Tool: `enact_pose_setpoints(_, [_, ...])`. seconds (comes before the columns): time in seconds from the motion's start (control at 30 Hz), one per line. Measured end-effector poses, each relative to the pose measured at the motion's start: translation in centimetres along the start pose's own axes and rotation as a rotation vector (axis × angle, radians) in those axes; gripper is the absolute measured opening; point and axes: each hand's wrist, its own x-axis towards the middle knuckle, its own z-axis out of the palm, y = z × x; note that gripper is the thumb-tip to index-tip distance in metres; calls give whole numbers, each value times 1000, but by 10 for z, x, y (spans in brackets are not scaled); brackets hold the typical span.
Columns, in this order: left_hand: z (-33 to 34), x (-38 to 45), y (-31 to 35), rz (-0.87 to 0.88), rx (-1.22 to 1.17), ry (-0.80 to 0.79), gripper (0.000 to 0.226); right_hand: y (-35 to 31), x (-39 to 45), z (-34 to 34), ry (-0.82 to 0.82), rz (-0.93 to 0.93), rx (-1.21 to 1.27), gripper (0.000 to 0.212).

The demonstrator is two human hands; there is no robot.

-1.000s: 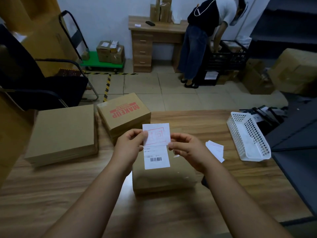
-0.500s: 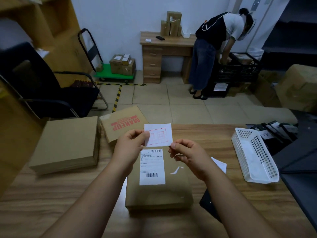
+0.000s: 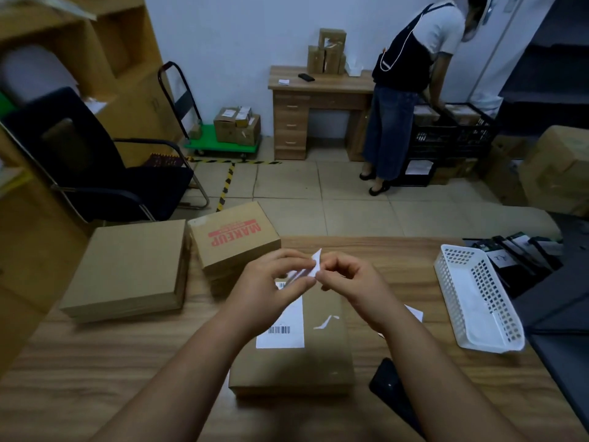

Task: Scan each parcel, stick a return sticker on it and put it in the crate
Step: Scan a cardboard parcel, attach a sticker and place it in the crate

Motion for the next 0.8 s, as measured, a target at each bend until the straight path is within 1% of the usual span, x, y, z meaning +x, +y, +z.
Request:
enact_pose_setpoints(0.1, [-2,-4,5,5,-98,38,22,-2,-2,3,19,-71,41,13])
enact_pose_setpoints(0.2, [-4,-7,12,24,-110,76,21,-4,-6,7,23,-103,89,13])
enact_pose_setpoints(0.3, [-5,-8,12,41,-122,76,20,-7,-10,10,43,-112,146,16])
enact_pose_setpoints(0.43, [-6,-12,9,48,-148,58,19,-7,-14,18,87,-113,191,7])
enact_pose_setpoints(0.8, [-12,-24,6,18,-167,89,18,-6,-19,35,116,-116,211,5])
